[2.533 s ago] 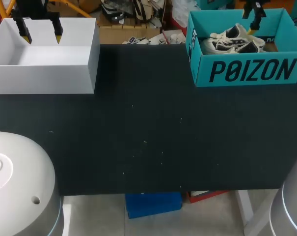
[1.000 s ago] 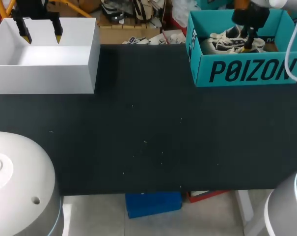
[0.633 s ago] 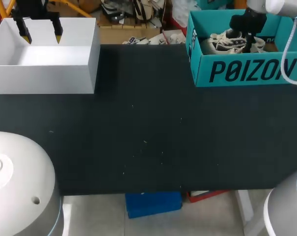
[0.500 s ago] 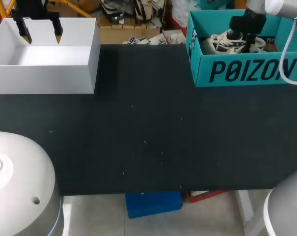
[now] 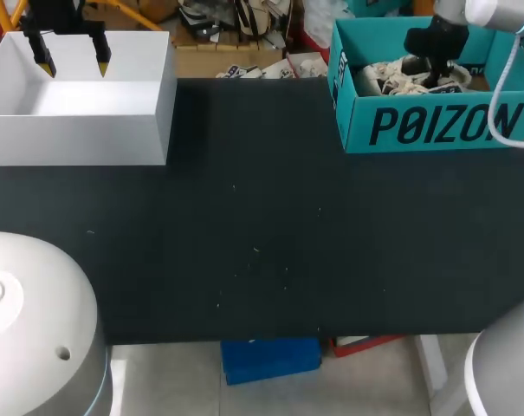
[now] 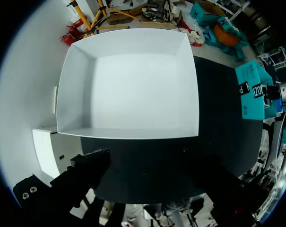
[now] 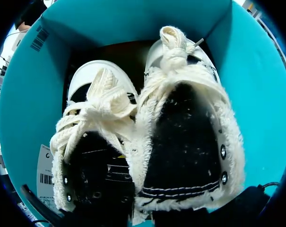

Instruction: Take the shoe out of the shoebox, open the shoe tongue, remove and reinsert the insole, then place the shoe into the shoebox

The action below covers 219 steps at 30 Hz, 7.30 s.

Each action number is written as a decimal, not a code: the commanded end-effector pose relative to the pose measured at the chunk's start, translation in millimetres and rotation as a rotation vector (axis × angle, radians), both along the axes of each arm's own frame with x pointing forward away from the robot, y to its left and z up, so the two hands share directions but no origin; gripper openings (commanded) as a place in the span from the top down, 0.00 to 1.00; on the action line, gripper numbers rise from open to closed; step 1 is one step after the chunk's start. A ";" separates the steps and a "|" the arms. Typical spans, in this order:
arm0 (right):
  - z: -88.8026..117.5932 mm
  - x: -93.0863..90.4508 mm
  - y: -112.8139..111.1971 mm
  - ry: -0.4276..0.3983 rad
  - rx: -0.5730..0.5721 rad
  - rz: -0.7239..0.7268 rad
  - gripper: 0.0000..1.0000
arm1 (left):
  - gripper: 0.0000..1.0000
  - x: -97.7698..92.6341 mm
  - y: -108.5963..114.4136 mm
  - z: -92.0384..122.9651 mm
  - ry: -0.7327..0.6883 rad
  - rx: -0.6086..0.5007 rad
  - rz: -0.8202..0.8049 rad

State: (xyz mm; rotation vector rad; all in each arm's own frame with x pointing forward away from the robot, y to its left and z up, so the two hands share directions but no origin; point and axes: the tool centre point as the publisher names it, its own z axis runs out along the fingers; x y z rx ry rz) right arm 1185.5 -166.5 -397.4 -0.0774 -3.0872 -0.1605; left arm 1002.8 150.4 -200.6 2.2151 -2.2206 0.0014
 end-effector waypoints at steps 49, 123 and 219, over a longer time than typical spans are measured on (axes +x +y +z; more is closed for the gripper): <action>64.6 -0.4 -11.3 -0.057 -0.073 -0.003 1.00 | 0.00 -0.4 -0.4 0.7 0.002 0.003 0.002; 72.0 -4.2 -21.8 -0.121 -0.107 0.000 0.00 | 0.00 -0.4 -0.4 0.7 0.002 0.003 0.002; 27.3 -13.2 -12.3 -0.095 -0.062 -0.018 0.66 | 0.00 -0.4 -0.4 0.7 0.002 0.003 0.002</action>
